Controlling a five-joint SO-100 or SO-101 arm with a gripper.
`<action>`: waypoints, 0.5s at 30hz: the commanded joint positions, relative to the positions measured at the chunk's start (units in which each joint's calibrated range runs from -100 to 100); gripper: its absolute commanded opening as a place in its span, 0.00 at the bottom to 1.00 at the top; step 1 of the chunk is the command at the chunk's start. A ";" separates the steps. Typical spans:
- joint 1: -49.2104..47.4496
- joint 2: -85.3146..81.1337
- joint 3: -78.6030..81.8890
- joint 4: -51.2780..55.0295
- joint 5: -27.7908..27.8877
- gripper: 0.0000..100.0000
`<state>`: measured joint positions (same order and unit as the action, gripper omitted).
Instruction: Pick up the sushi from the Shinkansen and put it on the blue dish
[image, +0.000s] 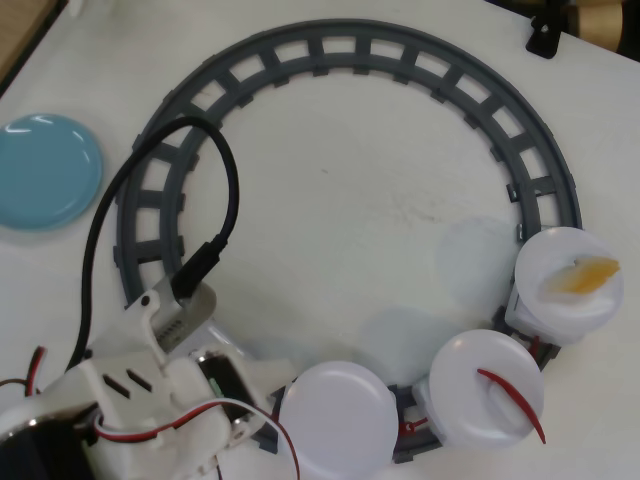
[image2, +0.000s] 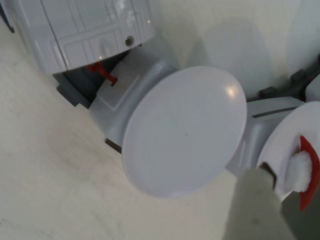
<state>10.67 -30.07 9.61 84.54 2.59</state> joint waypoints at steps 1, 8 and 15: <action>0.60 -0.08 -3.38 -0.16 -0.34 0.18; 0.60 0.00 -2.66 -0.50 -0.44 0.18; -0.19 0.08 -2.39 0.35 -1.23 0.18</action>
<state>10.58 -30.07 9.61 84.62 1.76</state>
